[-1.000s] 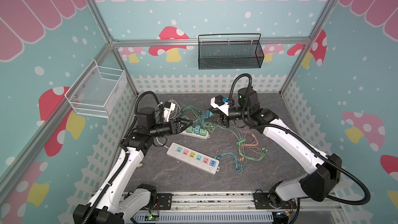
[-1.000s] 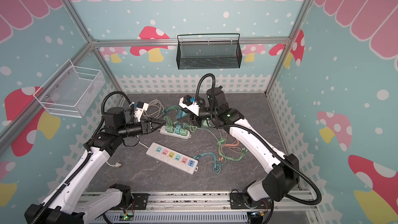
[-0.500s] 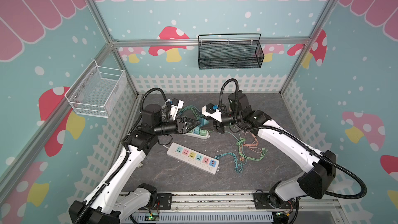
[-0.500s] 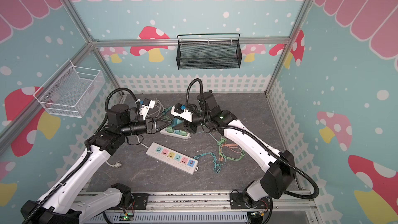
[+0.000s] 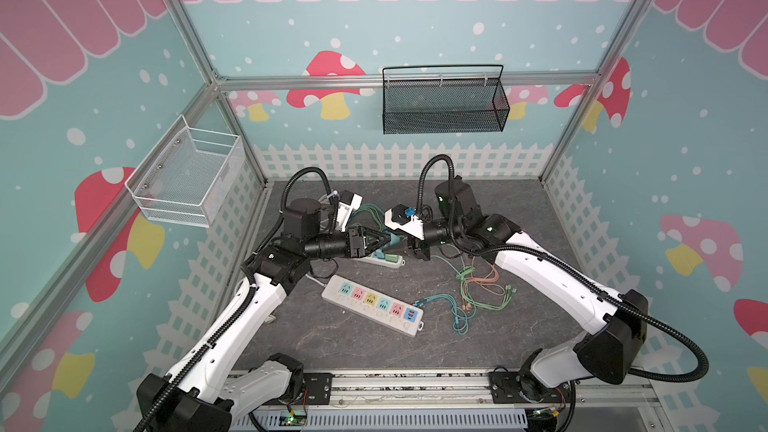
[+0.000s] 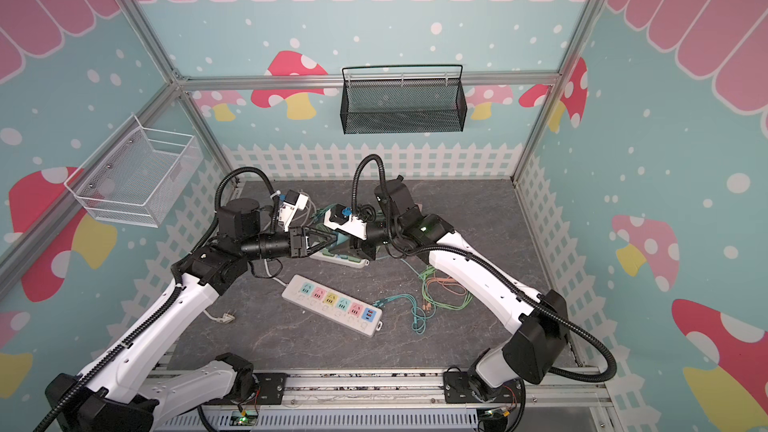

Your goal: Insert the plug

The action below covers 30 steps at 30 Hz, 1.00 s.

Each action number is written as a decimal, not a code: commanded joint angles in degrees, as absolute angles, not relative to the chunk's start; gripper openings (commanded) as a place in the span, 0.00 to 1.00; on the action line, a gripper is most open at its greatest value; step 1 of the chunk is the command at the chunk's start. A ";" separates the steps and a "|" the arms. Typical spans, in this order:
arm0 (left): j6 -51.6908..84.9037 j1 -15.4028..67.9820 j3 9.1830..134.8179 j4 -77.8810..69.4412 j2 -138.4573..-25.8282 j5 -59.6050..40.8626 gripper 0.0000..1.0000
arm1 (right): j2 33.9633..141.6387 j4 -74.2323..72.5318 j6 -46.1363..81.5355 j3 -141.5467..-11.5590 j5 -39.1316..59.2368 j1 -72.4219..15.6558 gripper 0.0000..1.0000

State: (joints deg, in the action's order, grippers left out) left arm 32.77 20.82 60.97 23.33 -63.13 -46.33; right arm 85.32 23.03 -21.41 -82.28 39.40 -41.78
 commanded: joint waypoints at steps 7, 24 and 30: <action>31.99 21.72 62.90 25.81 -65.03 -45.87 0.40 | 85.63 22.65 -23.47 -84.60 35.80 -43.37 0.10; 31.73 22.18 63.03 26.48 -66.90 -45.76 0.04 | 84.16 19.73 -20.59 -81.65 29.62 -44.38 0.31; 31.90 22.01 62.28 24.21 -67.65 -43.95 0.00 | 80.74 17.93 -14.74 -78.70 24.67 -44.27 0.62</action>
